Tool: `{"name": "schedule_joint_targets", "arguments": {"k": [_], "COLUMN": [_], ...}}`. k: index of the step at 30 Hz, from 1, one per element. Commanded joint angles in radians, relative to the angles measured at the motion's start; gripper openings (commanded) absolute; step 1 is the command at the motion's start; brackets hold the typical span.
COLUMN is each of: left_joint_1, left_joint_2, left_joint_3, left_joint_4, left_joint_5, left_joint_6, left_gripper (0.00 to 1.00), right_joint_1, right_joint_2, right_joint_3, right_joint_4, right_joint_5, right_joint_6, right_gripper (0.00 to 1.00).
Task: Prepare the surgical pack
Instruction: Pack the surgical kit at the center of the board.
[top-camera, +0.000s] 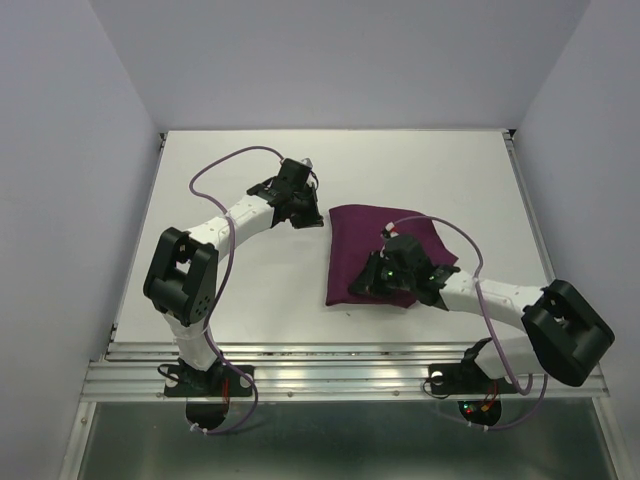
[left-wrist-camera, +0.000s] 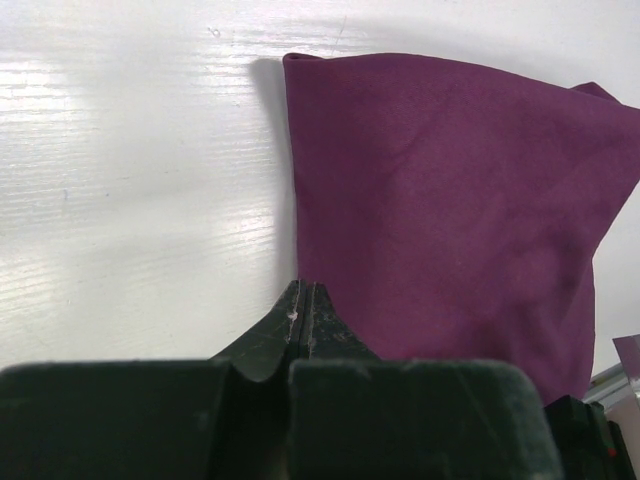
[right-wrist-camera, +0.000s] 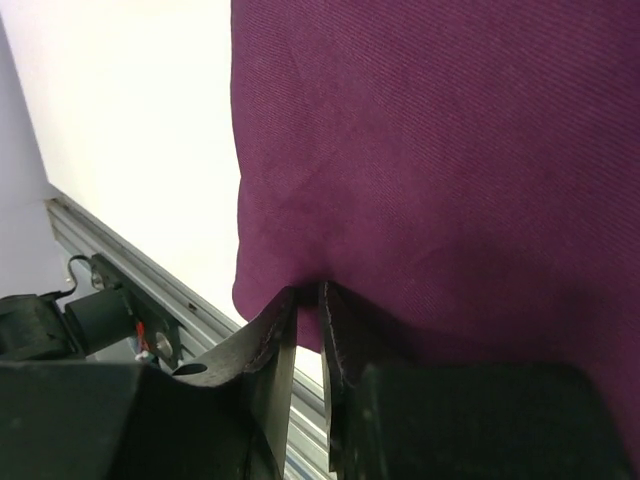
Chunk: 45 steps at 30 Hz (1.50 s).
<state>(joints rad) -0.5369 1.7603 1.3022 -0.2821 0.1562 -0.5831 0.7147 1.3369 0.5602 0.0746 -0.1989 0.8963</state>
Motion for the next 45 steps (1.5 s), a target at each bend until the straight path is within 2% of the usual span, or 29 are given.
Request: {"name": "schedule_joint_targets", "arguments": {"k": [1,5,13,16,17,21,30,34,39,42,45], "left_joint_1": [-0.006,-0.006,-0.006,-0.006,-0.006,-0.006,-0.005,-0.005,-0.005,-0.005,-0.005], "left_joint_2": [-0.012,-0.012,-0.03,-0.035,-0.036,-0.044,-0.058,-0.045,0.01,0.048,0.091], "left_joint_3": [0.042,0.046,0.034,0.032,0.031,0.025,0.025,0.028,0.066,0.101,0.137], "left_joint_4": [-0.008,-0.008,-0.022,-0.023,-0.022,-0.026,-0.051,-0.052,-0.063,-0.071,-0.092], "left_joint_5": [-0.001,0.002,-0.012,-0.021,-0.021,-0.024,-0.061,-0.06,-0.061,-0.072,-0.098], "left_joint_6": [0.02,0.017,0.028,0.032,0.032,0.035,0.054,0.068,0.081,0.092,0.104], "left_gripper": [0.0,0.0,0.0,0.0,0.0,0.0,0.0,0.0,0.0,0.0,0.0], "right_joint_1": [0.006,0.006,-0.023,-0.073,-0.092,-0.172,-0.228,-0.228,-0.238,-0.3,-0.389], "right_joint_2": [-0.05,-0.055,0.129,0.2,0.221,0.33,0.544,0.455,0.289,0.213,0.144], "right_joint_3": [0.059,0.236,0.47,0.546,0.566,0.636,0.696,0.693,0.722,0.702,0.623], "right_joint_4": [-0.128,-0.223,-0.28,-0.269,-0.265,-0.234,-0.234,-0.243,-0.369,-0.432,-0.457], "right_joint_5": [0.105,0.194,0.279,0.233,0.169,0.069,0.032,0.033,0.178,0.243,0.242], "right_joint_6": [-0.045,-0.128,-0.214,-0.223,-0.224,-0.224,-0.231,-0.249,-0.289,-0.31,-0.321], "right_gripper": [0.21,0.24,0.24,0.24,0.24,0.24,0.21,0.22,0.24,0.25,0.25]}}
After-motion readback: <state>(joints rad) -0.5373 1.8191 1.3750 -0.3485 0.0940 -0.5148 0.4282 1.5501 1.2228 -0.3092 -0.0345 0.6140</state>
